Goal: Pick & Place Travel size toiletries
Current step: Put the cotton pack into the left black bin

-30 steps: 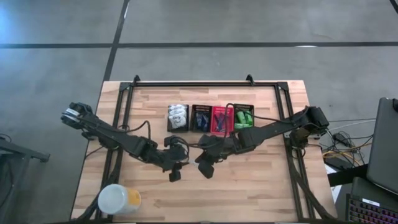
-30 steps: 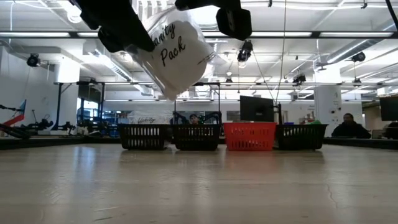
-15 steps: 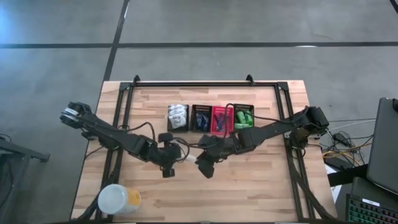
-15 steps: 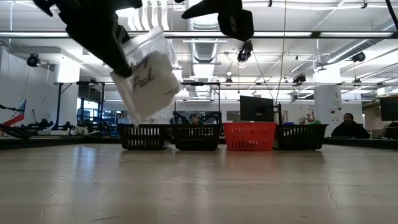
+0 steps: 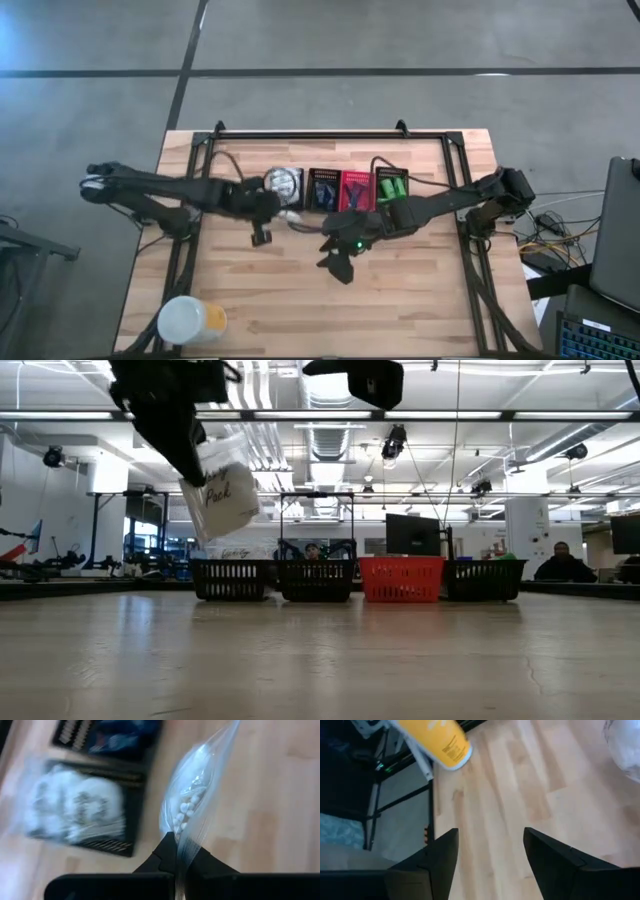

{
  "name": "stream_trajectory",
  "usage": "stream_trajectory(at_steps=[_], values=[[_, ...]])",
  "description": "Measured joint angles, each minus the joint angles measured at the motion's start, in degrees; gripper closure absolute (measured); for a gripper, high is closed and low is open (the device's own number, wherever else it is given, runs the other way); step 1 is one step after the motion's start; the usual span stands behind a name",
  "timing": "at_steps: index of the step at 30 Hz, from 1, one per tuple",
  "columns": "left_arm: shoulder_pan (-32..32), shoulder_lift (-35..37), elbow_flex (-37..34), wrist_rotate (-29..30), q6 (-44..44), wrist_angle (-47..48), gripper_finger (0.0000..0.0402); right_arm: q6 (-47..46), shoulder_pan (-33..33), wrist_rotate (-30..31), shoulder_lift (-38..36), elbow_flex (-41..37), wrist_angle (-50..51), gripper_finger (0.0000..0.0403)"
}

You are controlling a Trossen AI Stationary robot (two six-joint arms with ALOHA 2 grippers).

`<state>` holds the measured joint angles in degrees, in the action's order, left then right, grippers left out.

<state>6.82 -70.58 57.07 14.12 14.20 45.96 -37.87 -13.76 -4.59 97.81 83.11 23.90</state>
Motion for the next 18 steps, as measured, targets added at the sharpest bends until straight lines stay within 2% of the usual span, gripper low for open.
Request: stream_trajectory(at_steps=[9,14,18], values=[[-16.7,-1.97,3.26,-2.8,-15.19,7.3,0.0396,4.59,3.91,0.21,-0.69,-0.2,4.49,0.0217],[-20.12,-4.16,5.07,-5.62,-18.47,7.41,0.0396,6.54,5.08,0.48,-1.1,-0.34,5.74,0.0239],[-20.64,-7.1,5.24,-6.31,-19.91,7.48,0.0396,8.0,5.9,3.04,-1.79,-0.64,5.96,0.0256]])
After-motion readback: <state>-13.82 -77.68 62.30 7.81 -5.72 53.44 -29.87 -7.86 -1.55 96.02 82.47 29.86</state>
